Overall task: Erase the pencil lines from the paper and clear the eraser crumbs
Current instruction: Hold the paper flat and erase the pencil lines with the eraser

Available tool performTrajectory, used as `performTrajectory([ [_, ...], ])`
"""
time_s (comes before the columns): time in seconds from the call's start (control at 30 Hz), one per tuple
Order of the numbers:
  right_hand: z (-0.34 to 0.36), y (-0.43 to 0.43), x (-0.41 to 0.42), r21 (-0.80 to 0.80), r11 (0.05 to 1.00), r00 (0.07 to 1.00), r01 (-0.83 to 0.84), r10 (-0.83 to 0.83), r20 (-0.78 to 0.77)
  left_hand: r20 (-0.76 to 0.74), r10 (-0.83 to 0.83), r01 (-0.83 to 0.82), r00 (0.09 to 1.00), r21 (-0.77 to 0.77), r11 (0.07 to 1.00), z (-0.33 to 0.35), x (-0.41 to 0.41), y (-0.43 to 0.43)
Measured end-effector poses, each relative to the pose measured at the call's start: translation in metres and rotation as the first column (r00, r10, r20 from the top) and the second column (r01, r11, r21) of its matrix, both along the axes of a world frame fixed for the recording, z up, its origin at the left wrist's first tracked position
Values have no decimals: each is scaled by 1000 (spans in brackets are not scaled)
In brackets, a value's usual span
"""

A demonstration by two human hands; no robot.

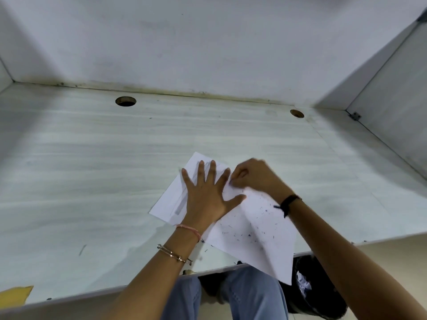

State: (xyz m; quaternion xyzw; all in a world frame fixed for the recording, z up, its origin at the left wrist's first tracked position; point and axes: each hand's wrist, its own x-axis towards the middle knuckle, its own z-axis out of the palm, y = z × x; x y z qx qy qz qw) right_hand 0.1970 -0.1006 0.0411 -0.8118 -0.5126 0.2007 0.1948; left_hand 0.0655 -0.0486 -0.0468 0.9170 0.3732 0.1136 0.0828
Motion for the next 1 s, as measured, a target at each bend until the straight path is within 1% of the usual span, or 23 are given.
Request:
performTrajectory([
  [0.07, 5, 4, 8, 36, 996, 996, 78, -79, 36, -12, 5, -5, 1000, 18, 1000, 0, 0, 0],
  [0.1, 7, 6, 7, 18, 997, 996, 71, -72, 50, -14, 4, -3, 1000, 16, 1000, 0, -1, 0],
  [0.13, 7, 7, 3, -26, 999, 998, 30, -28, 50, -11, 0, 0, 1000, 3, 1000, 0, -1, -1],
  [0.2, 6, 6, -7, -100, 993, 998, -59, 59, 1, 4, -2, 3, 1000, -9, 1000, 0, 0, -1],
  [0.23, 6, 7, -6, -100, 994, 999, -44, 44, 3, 0, -3, 3, 1000, -7, 1000, 0, 0, 0],
  [0.3, 9, 10, 5, -40, 997, 993, 72, -68, 93, -11, -4, 4, 1000, 6, 1000, 1, 0, -1],
  [0.33, 12, 12, 9, -24, 994, 987, 103, -100, 129, -10, -2, 2, 1000, 10, 1000, 1, -1, -1],
  [0.37, 13, 13, 9, -39, 995, 987, 96, -90, 132, -4, -3, 3, 1000, 5, 1000, 0, -1, -1],
  [0.4, 13, 14, 5, -79, 995, 992, 53, -43, 116, 6, -5, 5, 1000, -4, 1000, 1, -1, -1],
  [0.47, 10, 10, -5, -146, 989, 999, -40, 45, 30, 13, -9, 9, 1000, -19, 1000, 1, -1, -1],
  [0.5, 10, 9, -3, -138, 990, 999, -31, 33, 15, 11, -8, 8, 1000, -17, 1000, 1, 0, 0],
  [0.53, 10, 10, 3, -115, 993, 999, 19, -16, 32, 9, -7, 7, 1000, -9, 1000, 1, 0, 0],
  [0.6, 15, 13, 11, -67, 992, 988, 108, -100, 114, 1, -4, 4, 1000, 3, 1000, 2, -1, -1],
  [0.63, 16, 14, 10, -67, 992, 987, 104, -95, 128, -4, -5, 5, 1000, -1, 1000, 2, -2, -1],
  [0.67, 16, 15, 6, -92, 994, 991, 65, -54, 118, -2, -8, 8, 1000, -9, 1000, 2, -2, -1],
  [0.73, 12, 12, -5, -151, 988, 998, -29, 38, 57, 14, -8, 8, 1000, -24, 1000, 2, -2, -1],
  [0.77, 12, 12, -4, -154, 988, 999, -27, 32, 31, 14, -6, 7, 1000, -18, 1000, 2, -1, 0],
  [0.8, 12, 12, 3, -138, 990, 1000, 15, -12, 24, 3, -6, 6, 1000, -6, 1000, 2, -1, 0],
  [0.87, 15, 14, 12, -84, 992, 994, 94, -89, 66, -15, 3, -2, 1000, 12, 1000, 1, -1, 0],
  [0.93, 14, 16, 10, -89, 993, 992, 76, -66, 106, -3, 1, -1, 1000, 6, 1000, 0, -1, -1],
  [1.0, 9, 14, -2, -129, 992, 997, 0, 10, 78, 15, -3, 4, 1000, -8, 1000, 0, 0, 0],
])
